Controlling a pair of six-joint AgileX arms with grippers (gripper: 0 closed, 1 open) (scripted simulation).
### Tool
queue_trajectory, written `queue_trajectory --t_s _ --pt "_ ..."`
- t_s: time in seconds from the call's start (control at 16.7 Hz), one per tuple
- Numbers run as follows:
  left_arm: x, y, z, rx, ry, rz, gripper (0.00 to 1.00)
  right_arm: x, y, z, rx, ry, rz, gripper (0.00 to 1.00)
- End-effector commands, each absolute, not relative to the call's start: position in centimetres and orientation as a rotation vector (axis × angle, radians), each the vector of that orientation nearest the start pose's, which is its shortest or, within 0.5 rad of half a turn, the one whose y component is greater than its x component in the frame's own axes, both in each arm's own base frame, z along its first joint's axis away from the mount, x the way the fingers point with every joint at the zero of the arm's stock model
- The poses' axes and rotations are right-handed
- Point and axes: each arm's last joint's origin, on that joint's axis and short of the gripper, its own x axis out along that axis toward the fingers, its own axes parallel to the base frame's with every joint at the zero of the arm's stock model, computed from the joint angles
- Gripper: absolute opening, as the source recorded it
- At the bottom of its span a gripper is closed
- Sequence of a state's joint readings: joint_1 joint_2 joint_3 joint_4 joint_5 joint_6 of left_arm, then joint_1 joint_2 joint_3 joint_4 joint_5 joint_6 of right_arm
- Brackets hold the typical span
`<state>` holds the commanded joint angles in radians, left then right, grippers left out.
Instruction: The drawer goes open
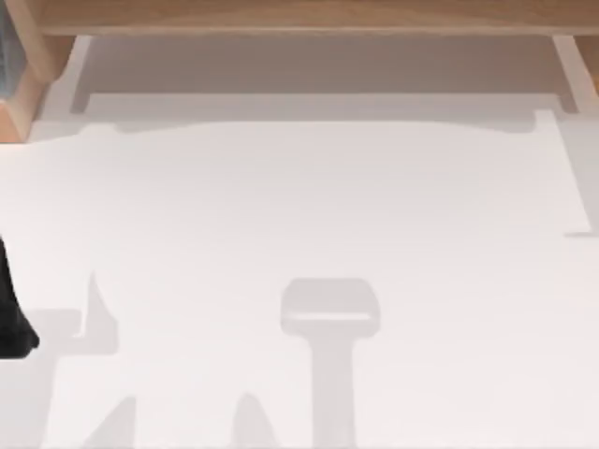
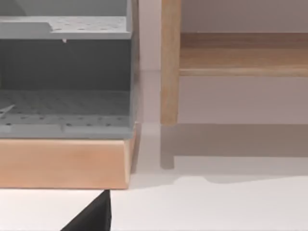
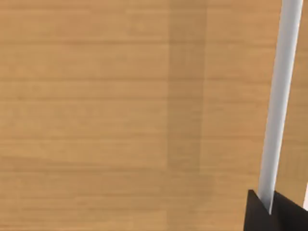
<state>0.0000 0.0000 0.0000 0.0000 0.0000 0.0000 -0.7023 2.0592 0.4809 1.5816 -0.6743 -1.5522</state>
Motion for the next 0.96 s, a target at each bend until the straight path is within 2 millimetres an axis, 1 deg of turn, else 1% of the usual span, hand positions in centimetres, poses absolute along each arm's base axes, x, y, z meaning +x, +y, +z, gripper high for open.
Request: queue_trajectory --t_s 0.6,0.66,0.96 --pt "10.57 -0.12 16.0 0.0 0.0 0.0 1.0 24.15 -17.67 8.67 -1.565 0.009 0.001 0.98" --pt "10.57 -0.12 16.0 0.0 0.0 0.0 1.0 24.15 -17.67 8.67 -1.565 0.009 0.001 1.0" --pt "10.57 -0.12 16.0 0.0 0.0 0.0 1.0 24.15 -17.67 8.67 -1.565 0.009 0.001 1.0"
